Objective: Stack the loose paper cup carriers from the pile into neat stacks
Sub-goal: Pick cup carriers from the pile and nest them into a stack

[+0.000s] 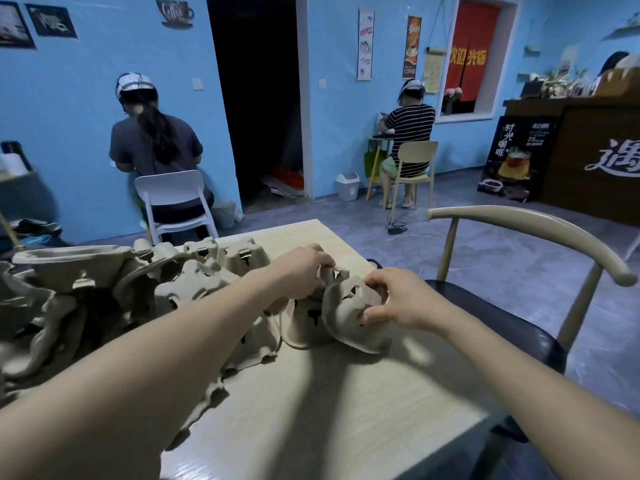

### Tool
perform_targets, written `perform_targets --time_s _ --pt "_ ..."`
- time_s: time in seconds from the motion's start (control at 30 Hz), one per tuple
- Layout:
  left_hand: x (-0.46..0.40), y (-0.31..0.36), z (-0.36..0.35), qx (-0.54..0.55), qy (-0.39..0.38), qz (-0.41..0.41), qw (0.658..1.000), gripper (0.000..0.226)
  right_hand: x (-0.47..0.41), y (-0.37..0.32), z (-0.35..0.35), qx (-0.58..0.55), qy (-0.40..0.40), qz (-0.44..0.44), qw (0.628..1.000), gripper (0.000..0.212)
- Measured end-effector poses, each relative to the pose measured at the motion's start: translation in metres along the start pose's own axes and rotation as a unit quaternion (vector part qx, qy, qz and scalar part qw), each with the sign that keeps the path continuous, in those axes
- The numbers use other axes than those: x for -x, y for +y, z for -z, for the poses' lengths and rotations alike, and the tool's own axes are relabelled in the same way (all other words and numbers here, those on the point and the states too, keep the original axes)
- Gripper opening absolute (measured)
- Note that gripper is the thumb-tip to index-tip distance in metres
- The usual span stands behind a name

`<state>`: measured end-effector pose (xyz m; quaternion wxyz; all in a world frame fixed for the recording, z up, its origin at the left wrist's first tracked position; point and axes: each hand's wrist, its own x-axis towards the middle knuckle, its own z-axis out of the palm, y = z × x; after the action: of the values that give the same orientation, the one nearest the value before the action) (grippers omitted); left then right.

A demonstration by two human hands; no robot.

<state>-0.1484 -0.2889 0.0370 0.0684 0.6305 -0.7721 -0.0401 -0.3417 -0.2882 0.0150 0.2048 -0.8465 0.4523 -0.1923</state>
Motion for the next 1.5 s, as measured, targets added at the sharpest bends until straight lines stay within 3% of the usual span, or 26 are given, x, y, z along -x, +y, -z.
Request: perform_targets --time_s 0.23,0.33,0.43,0.53,0.6,0.67,0.7,0.77,0.83,0.93,1.03,1.2,1.37,1.5 --pt "0.047 0.019 -0.001 0.037 0.048 -0.004 0.998 0.042 0.037 -0.007 0.001 -0.031 0.019 -0.012 0.999 0.040" --pt "0.072 0.026 0.003 0.095 0.085 0.048 0.991 0.035 0.048 -0.013 0.001 -0.052 0.031 -0.015 0.998 0.039" --pt "0.094 0.027 -0.001 0.160 0.062 0.111 0.979 0.028 0.057 -0.022 -0.001 -0.067 0.043 -0.009 0.997 0.038" --pt "0.113 0.030 -0.006 0.390 0.026 0.160 0.907 0.020 0.064 -0.037 -0.004 -0.093 0.050 0.001 0.994 0.038" --pt "0.125 0.033 -0.004 0.467 0.031 0.179 0.866 0.017 0.067 -0.048 -0.007 -0.088 0.060 0.019 0.994 0.041" --pt "0.134 0.036 0.003 0.496 0.069 0.186 0.845 0.014 0.069 -0.060 -0.008 -0.088 0.062 0.035 0.994 0.050" --pt "0.138 0.036 0.008 0.483 0.096 0.186 0.850 0.013 0.071 -0.065 -0.006 -0.100 0.060 0.039 0.992 0.055" --pt "0.146 0.033 0.020 0.380 0.163 0.176 0.893 0.010 0.073 -0.076 -0.001 -0.138 0.068 0.039 0.987 0.056" --pt "0.156 0.030 0.031 0.262 0.232 0.144 0.926 0.006 0.074 -0.087 0.005 -0.193 0.091 0.037 0.976 0.037" --pt "0.170 0.030 0.038 0.180 0.285 0.096 0.937 0.006 0.075 -0.111 0.007 -0.286 0.104 0.025 0.952 0.003" --pt "0.182 0.032 0.037 0.105 0.298 0.017 0.949 0.007 0.073 -0.133 -0.003 -0.361 0.091 -0.017 0.928 0.019" --pt "0.201 0.023 0.036 0.016 0.304 -0.029 0.952 0.009 0.074 -0.160 -0.017 -0.428 0.081 -0.086 0.896 0.025" --pt "0.226 0.009 0.040 -0.005 0.259 -0.047 0.965 0.032 0.075 -0.180 -0.019 -0.377 0.074 -0.110 0.917 0.021" --pt "0.252 -0.007 0.052 0.059 0.375 0.012 0.925 0.024 0.080 -0.191 -0.022 -0.356 0.068 -0.105 0.926 0.021"
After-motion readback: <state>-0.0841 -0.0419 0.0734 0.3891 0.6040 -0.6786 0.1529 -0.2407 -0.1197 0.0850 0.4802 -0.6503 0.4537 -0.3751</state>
